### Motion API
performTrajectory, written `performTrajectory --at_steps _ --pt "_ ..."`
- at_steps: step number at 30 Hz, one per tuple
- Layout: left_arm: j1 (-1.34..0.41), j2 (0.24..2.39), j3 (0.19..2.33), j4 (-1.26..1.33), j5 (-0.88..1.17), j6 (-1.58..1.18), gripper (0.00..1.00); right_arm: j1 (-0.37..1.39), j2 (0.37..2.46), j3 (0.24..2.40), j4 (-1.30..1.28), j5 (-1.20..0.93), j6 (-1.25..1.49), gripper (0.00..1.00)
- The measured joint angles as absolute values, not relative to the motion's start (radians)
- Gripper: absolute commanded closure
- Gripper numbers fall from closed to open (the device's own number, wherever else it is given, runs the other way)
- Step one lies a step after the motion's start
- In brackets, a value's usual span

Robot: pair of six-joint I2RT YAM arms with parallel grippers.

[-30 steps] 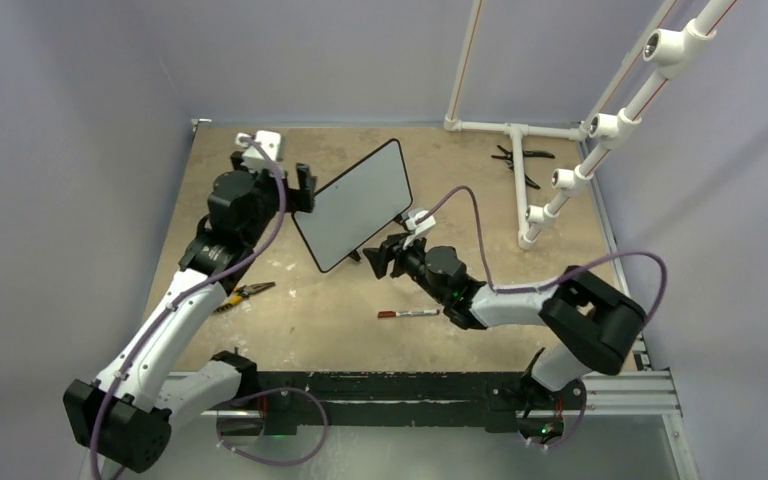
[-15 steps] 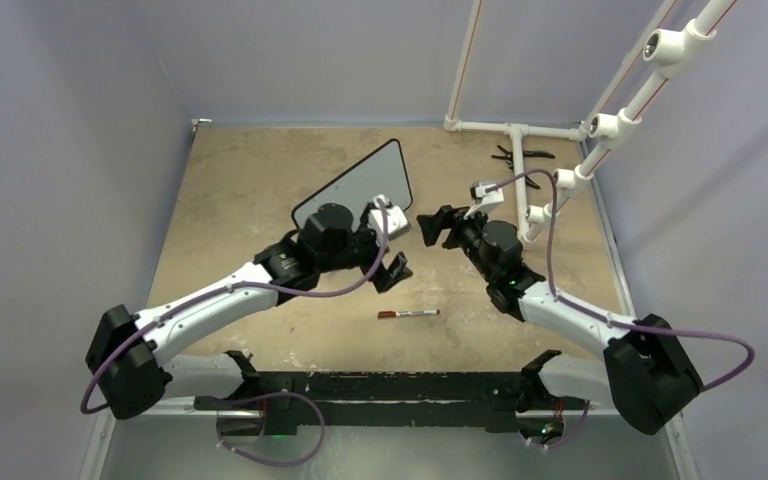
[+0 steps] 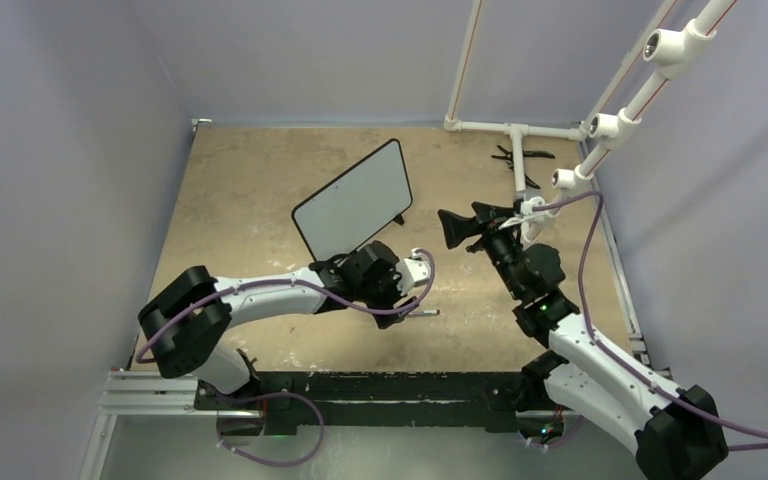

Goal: Write a sentence on the whiteboard
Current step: Pick up the whiteboard marker from the center of the board.

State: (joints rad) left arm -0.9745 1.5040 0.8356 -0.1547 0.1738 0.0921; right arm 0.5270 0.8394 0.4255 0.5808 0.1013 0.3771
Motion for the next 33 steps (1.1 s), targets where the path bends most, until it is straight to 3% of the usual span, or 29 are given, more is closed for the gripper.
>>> performTrajectory --at_steps 8,14,18,26,33 --pt "-0.981 1.630 0.839 -0.158 0.100 0.090 0.40 0.527 0.768 0.400 0.578 0.091 0.378 0.09" --pt "-1.007 1.646 0.856 -0.163 0.067 0.085 0.70 0.527 0.717 0.385 0.571 0.104 0.379 0.07" --pt "-1.030 1.655 0.870 -0.179 0.059 0.075 1.00 0.527 0.698 0.384 0.558 0.119 0.378 0.07" --pt "-1.068 1.626 0.859 -0.197 -0.010 0.056 1.00 0.527 0.680 0.384 0.509 0.140 0.376 0.07" --pt "-1.058 1.393 0.807 -0.194 -0.115 0.037 1.00 0.527 0.728 0.435 0.414 0.111 0.366 0.04"
